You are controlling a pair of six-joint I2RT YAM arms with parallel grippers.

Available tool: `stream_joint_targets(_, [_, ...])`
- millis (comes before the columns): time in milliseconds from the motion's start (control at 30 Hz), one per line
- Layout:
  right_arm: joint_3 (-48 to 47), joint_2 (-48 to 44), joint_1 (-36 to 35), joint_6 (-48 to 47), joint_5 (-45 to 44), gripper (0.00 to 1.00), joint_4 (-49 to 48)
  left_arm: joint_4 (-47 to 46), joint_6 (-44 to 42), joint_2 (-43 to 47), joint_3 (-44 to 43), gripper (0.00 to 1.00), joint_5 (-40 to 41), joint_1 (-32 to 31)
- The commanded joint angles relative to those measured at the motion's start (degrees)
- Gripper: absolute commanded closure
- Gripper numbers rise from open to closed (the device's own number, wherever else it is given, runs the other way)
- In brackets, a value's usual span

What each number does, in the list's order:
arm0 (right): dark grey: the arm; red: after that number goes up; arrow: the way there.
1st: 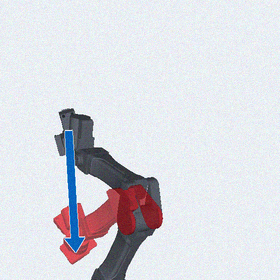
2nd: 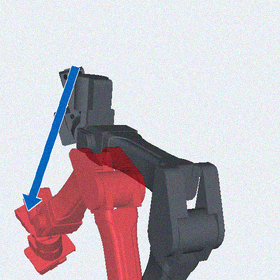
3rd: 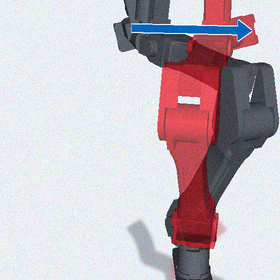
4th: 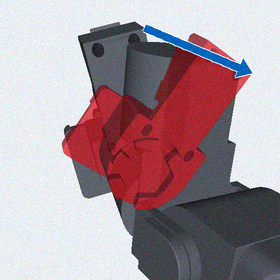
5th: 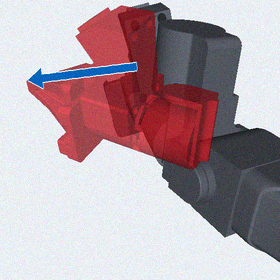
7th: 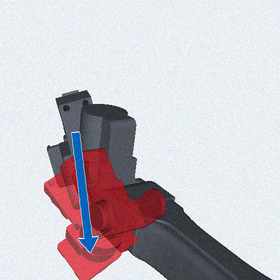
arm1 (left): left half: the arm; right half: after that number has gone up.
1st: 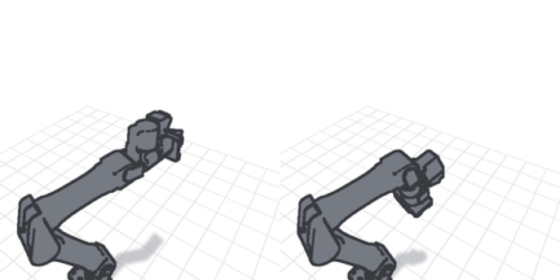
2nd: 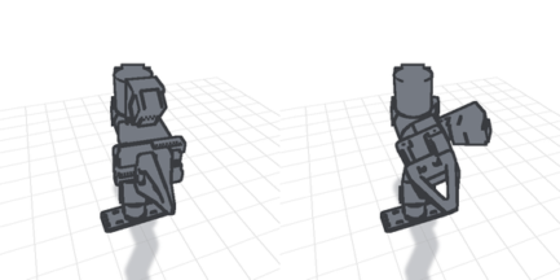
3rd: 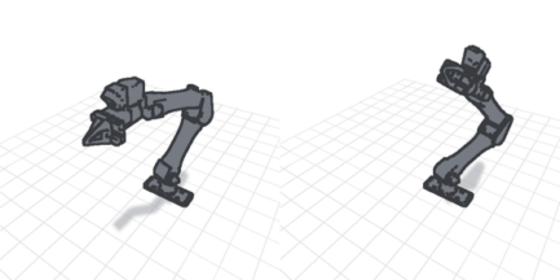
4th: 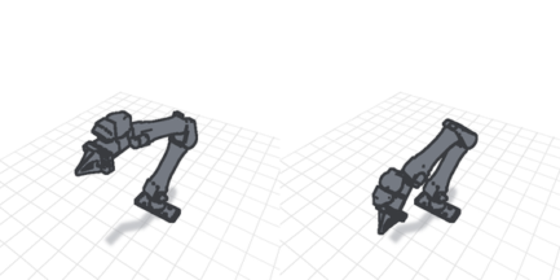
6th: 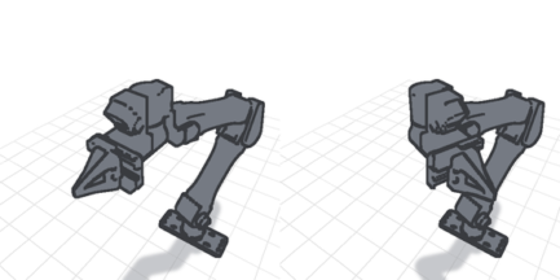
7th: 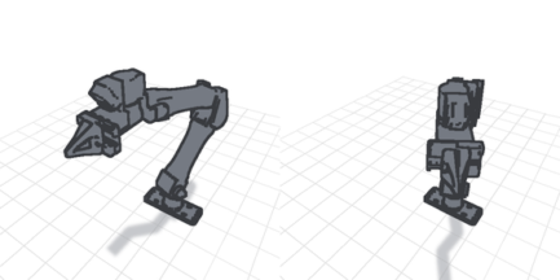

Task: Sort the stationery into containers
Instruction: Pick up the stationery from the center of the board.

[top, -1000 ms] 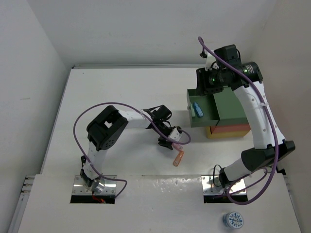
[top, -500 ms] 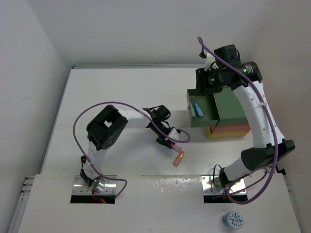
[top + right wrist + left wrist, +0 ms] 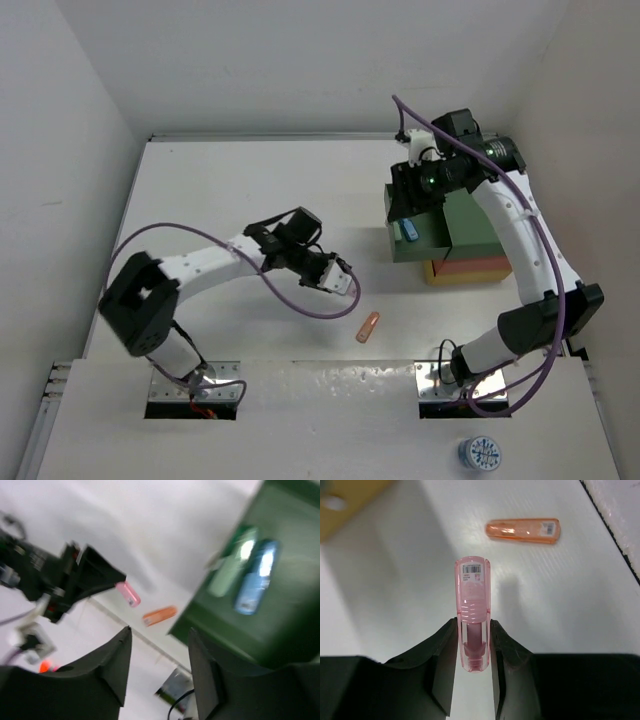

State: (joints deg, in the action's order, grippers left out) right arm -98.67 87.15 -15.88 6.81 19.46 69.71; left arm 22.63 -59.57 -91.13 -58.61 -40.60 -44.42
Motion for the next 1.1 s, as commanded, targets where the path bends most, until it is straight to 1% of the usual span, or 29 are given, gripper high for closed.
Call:
stream_joint_targets(0, [1.7,-2.3,0.3,-3.1,13.8,0.51,1.4,8.3,-1.3,8.6,-1.5,0.77,-0.2,1.0])
stream_joint_targets(100, [0.9,-1.5,-0.6,-2.8,22.7,0.45,2.6,11.4,1.9,12.7,-4.0,0.77,-2.3,1.4])
stream_joint_targets(133, [0.9,-1.1,-1.0,-2.9,23.8,0.45,2.6,11.6,2.3,13.8,-4.2,0.77,-2.6,1.3])
stream_joint_targets(300, [0.7,-0.5,-2.9,-4.0,27.6,0.39,3.8,14.1,3.5,18.0,-6.9,0.77,-0.8,0.7])
stream_joint_targets(433, [1.7,-0.8,-5.8,-4.7,27.6,0.37,4.6,14.1,3.8,20.3,-7.8,0.77,0.7,-0.2])
stream_joint_targets(533, [2.5,-0.6,-8.6,-5.5,27.0,0.36,4.9,13.6,5.7,20.6,-9.6,0.76,0.6,-0.4])
stream_joint_targets(667, [3.0,1.2,-9.9,-4.5,27.6,0.36,3.9,12.1,8.1,21.0,-12.1,0.76,0.2,-0.4])
stream_joint_targets(900, [-0.1,4.8,-11.5,-3.7,30.1,0.36,4.0,9.0,9.9,22.0,-14.1,0.76,0.1,-1.1])
stream_joint_targets(1033, [0.1,5.4,-12.3,-3.2,31.1,0.4,3.7,8.4,10.3,21.7,-15.4,0.77,-0.2,-1.3])
stream_joint_targets(1067, [0.1,5.5,-12.5,-3.0,31.2,0.44,3.5,8.3,10.0,21.7,-15.4,0.76,0.0,-1.2])
